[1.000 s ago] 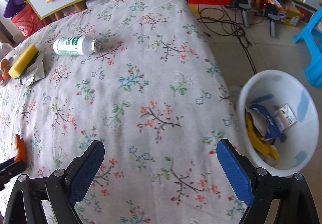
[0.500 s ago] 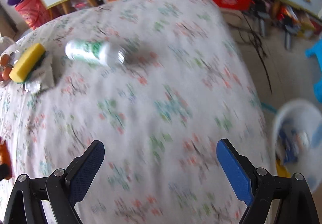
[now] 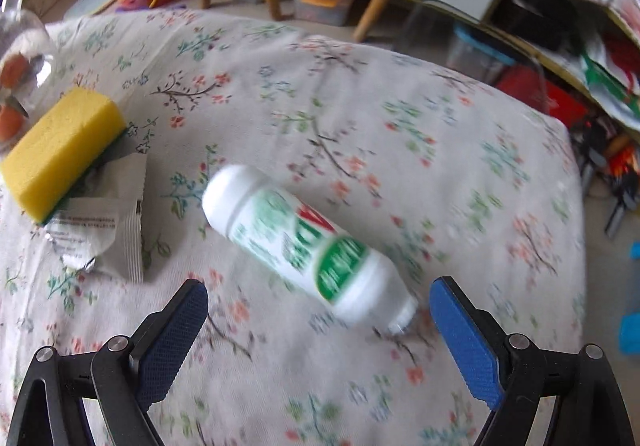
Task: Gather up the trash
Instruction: 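Grasp the white AD bottle with the right gripper while the left holds the orange item, then carry the bottle and orange item over the wastebasket and open both grippers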
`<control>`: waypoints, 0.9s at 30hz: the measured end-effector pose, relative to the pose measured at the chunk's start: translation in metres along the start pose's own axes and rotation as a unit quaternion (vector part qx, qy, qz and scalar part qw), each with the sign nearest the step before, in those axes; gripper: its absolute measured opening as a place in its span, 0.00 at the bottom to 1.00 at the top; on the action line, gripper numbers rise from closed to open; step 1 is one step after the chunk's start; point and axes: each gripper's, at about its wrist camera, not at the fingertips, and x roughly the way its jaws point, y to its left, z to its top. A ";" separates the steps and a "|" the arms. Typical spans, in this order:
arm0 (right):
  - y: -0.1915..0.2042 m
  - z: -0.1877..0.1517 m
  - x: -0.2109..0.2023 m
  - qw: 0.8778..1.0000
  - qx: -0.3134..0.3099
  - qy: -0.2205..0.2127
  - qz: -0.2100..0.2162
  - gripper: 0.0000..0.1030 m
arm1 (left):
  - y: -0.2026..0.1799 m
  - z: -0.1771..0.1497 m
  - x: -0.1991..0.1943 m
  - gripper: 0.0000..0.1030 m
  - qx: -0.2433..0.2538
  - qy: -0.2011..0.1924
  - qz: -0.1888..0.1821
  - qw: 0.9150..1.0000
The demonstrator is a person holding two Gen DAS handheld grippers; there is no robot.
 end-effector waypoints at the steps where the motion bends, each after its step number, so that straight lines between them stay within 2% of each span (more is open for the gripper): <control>1: 0.004 0.003 0.002 1.000 -0.006 0.002 -0.003 0.89 | 0.000 0.001 0.001 0.20 0.000 0.001 -0.001 1.000; 5: 0.015 0.012 0.014 1.000 -0.024 0.011 -0.014 0.82 | -0.002 0.002 0.003 0.20 0.000 0.005 -0.005 1.000; 8: 0.022 0.009 0.021 0.999 -0.031 0.018 -0.012 0.69 | -0.003 0.004 0.005 0.20 0.001 0.006 -0.006 1.000; 10: 0.023 0.003 0.024 0.999 -0.031 0.025 -0.008 0.49 | -0.005 0.004 0.007 0.20 0.002 0.007 -0.006 1.000; 12: 0.022 -0.004 0.025 0.999 -0.022 0.038 0.002 0.43 | -0.007 0.003 0.008 0.20 0.005 0.008 -0.005 1.000; 19: 0.017 -0.041 0.005 0.999 -0.008 0.047 0.023 0.42 | -0.014 -0.005 0.017 0.20 0.019 0.016 0.000 1.000; 27: -0.020 -0.098 -0.032 0.993 0.075 0.078 0.055 0.41 | -0.028 -0.023 0.026 0.20 0.038 0.025 0.009 0.999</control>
